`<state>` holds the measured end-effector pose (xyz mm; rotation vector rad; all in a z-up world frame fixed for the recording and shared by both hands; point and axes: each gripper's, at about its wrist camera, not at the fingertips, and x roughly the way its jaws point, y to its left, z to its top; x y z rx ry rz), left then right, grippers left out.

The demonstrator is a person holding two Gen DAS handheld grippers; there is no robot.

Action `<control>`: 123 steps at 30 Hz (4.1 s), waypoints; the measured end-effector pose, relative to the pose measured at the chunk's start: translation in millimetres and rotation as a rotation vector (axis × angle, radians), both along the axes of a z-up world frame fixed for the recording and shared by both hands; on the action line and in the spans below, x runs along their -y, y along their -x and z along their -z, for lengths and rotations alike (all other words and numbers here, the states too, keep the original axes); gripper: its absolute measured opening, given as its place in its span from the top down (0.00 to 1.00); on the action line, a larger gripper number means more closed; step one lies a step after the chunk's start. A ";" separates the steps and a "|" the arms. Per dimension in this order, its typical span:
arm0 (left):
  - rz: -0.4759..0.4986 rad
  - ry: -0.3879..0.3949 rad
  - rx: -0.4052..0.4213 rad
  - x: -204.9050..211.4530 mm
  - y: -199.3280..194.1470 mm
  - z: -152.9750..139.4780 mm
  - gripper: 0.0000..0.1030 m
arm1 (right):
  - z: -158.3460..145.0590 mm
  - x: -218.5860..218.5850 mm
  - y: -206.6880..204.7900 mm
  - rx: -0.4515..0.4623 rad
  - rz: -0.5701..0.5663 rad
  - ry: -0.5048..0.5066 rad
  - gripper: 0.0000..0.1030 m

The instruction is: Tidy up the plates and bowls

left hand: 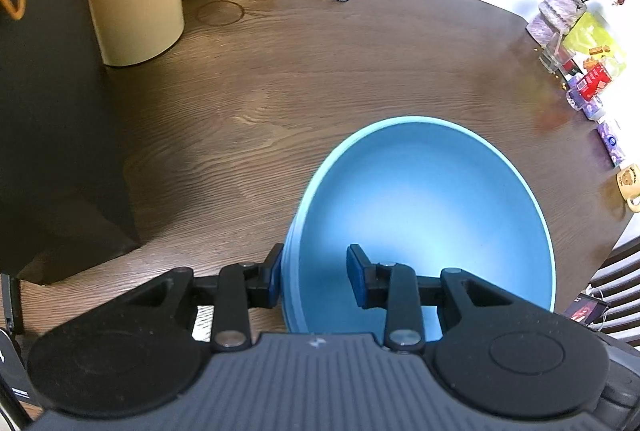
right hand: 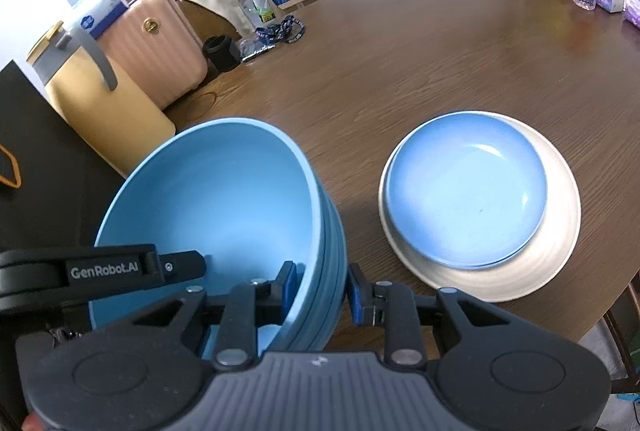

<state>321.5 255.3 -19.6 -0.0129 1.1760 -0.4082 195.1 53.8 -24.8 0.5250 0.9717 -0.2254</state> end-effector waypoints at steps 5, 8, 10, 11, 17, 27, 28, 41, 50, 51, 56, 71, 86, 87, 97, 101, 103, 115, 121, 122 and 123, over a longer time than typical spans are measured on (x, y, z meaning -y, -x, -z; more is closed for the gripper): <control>0.001 0.002 0.003 16.6 0.3 -1.8 0.68 | -1.2 17.3 -0.6 0.003 0.002 0.001 0.75; 0.003 0.004 0.004 27.8 0.0 -2.2 0.68 | -2.2 28.1 0.1 0.004 0.004 0.003 0.75; 0.004 0.006 0.004 35.2 -0.3 -2.0 0.68 | -2.6 35.3 -0.1 0.004 0.006 0.004 0.75; 0.005 0.007 0.003 39.1 -0.3 -1.8 0.68 | -2.7 38.7 0.0 0.004 0.008 0.005 0.75; 0.013 0.011 0.005 62.4 0.2 -1.2 0.68 | -2.1 59.7 1.6 0.005 0.018 0.011 0.75; 0.024 0.020 0.004 96.9 -2.8 2.8 0.68 | 1.7 94.7 3.4 0.007 0.038 0.019 0.75; 0.024 0.021 0.003 99.9 -3.1 3.3 0.68 | 2.1 97.1 2.8 0.007 0.039 0.020 0.75; 0.016 0.023 -0.011 131.2 -8.4 15.0 0.68 | 12.4 127.4 -4.8 -0.002 0.042 0.035 0.75; 0.025 0.025 -0.018 150.7 -8.2 22.9 0.68 | 20.3 143.1 -5.5 -0.001 0.050 0.046 0.75; 0.027 0.024 -0.018 152.9 -7.9 23.7 0.68 | 20.9 143.9 -5.9 -0.002 0.052 0.047 0.75; 0.044 0.014 -0.014 163.5 -5.4 28.5 0.68 | 27.3 153.4 -1.0 -0.006 0.066 0.042 0.75; 0.047 -0.027 -0.001 176.9 -2.0 46.1 0.68 | 46.5 158.4 -3.1 -0.005 0.043 0.084 0.78; 0.034 -0.046 -0.015 176.2 -1.1 51.9 0.66 | 46.8 155.6 -1.9 0.011 0.018 0.098 0.79; 0.033 -0.048 -0.019 175.9 -0.9 52.6 0.64 | 46.7 155.8 -1.5 0.012 0.018 0.094 0.79; 0.012 -0.016 0.023 170.9 6.8 41.6 0.37 | 39.9 158.3 3.2 0.032 -0.006 0.076 0.73; -0.014 -0.010 0.070 165.4 12.7 30.8 0.22 | 31.9 157.5 8.0 0.063 -0.025 0.082 0.66; -0.034 -0.001 0.097 160.1 16.9 24.4 0.17 | 26.1 156.7 12.3 0.085 -0.038 0.092 0.55; -0.121 0.026 0.275 127.3 53.8 -14.2 0.00 | -5.4 148.7 47.1 0.230 -0.056 0.150 0.00; -0.131 0.047 0.350 111.2 77.0 -28.1 0.00 | -13.1 139.5 75.0 0.286 -0.028 0.206 0.00; -0.120 0.055 0.366 109.3 81.7 -30.6 0.00 | -14.0 139.0 79.0 0.296 -0.027 0.209 0.00; -0.115 0.058 0.389 108.2 87.4 -32.9 0.00 | -14.4 138.8 84.2 0.308 -0.022 0.216 0.00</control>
